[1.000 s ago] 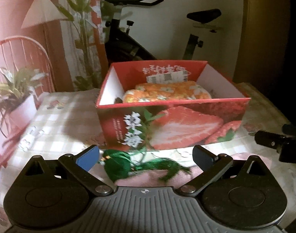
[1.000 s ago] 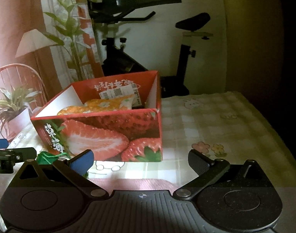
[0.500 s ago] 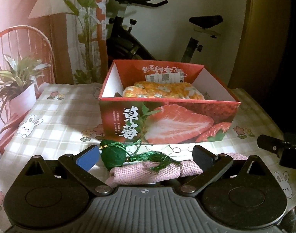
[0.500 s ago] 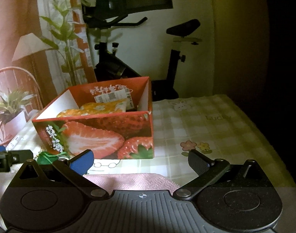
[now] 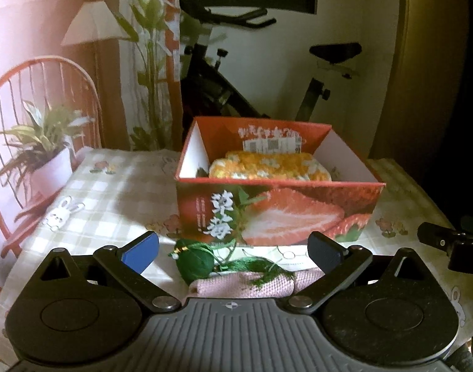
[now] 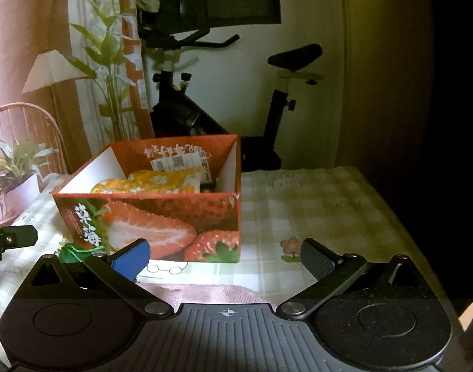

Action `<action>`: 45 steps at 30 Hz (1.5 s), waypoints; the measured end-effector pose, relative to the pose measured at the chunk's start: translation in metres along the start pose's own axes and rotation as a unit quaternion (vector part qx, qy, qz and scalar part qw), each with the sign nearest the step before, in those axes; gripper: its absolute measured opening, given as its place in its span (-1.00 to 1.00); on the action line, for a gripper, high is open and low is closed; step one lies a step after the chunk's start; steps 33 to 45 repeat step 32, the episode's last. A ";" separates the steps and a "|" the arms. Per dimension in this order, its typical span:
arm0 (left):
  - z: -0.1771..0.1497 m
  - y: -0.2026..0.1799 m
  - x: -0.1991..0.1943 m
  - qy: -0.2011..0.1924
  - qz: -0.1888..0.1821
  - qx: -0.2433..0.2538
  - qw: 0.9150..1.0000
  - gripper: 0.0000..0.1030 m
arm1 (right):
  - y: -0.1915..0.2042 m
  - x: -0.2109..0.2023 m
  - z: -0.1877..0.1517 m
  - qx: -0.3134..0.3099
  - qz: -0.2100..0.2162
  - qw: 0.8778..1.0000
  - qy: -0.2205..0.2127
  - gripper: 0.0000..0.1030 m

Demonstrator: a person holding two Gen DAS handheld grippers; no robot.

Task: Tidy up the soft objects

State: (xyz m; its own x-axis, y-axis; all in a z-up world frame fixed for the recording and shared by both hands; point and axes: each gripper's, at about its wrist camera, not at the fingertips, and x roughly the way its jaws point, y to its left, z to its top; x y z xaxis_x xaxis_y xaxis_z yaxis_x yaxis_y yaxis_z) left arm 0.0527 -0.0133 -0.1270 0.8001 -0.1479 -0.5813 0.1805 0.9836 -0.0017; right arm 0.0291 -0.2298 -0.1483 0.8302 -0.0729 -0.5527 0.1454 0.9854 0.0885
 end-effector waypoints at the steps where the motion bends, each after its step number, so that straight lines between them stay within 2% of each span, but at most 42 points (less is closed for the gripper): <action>1: 0.001 0.000 -0.005 -0.004 0.002 0.002 1.000 1.00 | 0.001 -0.003 0.002 0.001 0.001 1.000 -0.002 0.99; 7: 0.004 0.003 -0.029 -0.023 0.009 0.012 1.000 1.00 | 0.011 -0.023 0.007 -0.006 0.008 1.000 -0.006 0.99; 17: 0.003 0.010 -0.052 -0.029 0.020 0.008 0.999 1.00 | 0.023 -0.045 0.007 -0.006 0.012 1.000 -0.007 0.99; 23: 0.003 0.014 -0.052 -0.021 0.018 -0.006 1.000 1.00 | 0.025 -0.045 0.007 -0.008 0.014 1.000 -0.001 0.99; 45: 0.001 0.015 -0.051 -0.025 0.013 -0.006 1.000 1.00 | 0.023 -0.042 0.005 -0.004 0.013 1.000 0.002 0.99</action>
